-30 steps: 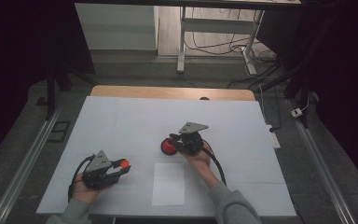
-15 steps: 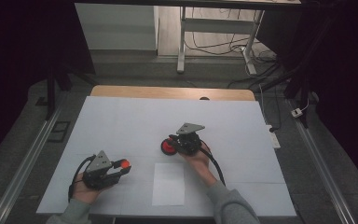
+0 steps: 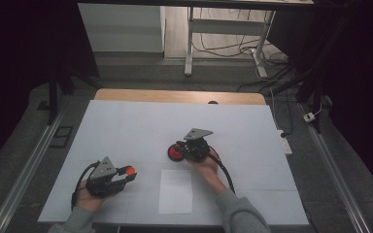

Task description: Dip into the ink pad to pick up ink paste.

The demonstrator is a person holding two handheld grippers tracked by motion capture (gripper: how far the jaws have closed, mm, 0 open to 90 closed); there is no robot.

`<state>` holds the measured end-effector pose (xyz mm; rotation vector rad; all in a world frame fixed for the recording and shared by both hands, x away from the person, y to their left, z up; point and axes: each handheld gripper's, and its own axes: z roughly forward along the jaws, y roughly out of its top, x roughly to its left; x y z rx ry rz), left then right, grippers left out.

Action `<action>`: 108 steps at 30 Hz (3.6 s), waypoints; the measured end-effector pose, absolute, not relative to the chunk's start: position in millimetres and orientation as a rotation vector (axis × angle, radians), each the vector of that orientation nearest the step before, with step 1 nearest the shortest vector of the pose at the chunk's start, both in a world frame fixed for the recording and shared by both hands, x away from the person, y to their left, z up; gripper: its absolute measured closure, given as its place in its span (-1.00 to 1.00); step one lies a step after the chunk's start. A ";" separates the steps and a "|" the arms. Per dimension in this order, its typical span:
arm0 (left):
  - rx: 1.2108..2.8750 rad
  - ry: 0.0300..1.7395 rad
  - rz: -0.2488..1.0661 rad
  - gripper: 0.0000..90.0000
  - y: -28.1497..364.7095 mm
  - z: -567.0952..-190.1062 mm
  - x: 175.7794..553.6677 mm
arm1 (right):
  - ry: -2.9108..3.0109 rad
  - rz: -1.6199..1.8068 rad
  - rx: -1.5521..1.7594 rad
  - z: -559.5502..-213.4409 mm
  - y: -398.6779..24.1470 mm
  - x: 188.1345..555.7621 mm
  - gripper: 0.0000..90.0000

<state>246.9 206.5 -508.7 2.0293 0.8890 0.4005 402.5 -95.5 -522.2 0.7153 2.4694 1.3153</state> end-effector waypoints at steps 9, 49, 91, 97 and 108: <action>2.029 0.889 0.403 0.44 205.9 -508.3 246.4 | 2.465 1.301 0.709 -523.6 -94.6 401.0 0.61; 2.027 0.892 0.400 0.44 205.4 -508.4 245.8 | 2.438 1.348 0.718 -529.4 -97.8 399.9 0.62; 2.024 0.898 0.402 0.44 207.8 -508.5 246.7 | 2.418 1.406 0.727 -508.9 -101.8 397.4 0.61; 2.024 0.898 0.404 0.44 207.4 -508.7 246.7 | 2.432 1.382 0.741 -513.6 -101.0 399.4 0.61; 2.027 0.899 0.397 0.44 208.1 -509.2 247.2 | 2.469 1.330 0.741 -522.0 -97.6 401.2 0.61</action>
